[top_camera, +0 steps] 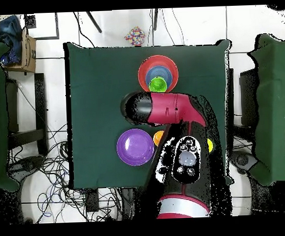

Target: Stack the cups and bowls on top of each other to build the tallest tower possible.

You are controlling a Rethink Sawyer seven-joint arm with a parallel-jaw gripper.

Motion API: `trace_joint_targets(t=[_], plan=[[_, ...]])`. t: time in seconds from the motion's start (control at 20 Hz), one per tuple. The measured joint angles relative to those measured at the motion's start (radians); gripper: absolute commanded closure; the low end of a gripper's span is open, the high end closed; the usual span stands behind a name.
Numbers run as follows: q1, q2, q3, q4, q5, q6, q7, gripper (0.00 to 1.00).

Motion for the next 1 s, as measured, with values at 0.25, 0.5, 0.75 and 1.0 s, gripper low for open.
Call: trace_joint_targets(t=[0.25,0.5,0.75,1.0], plan=[[-0.001,0.009,0.019,0.046,-0.02,-0.081,0.0,0.0],[-0.002,0.017,0.03,0.068,-0.038,-0.122,0.0,0.0],[-0.002,0.023,0.033,0.081,-0.048,-0.151,0.0,0.0],[-0.007,0.037,0.036,0.081,-0.063,-0.162,0.0,0.0]])
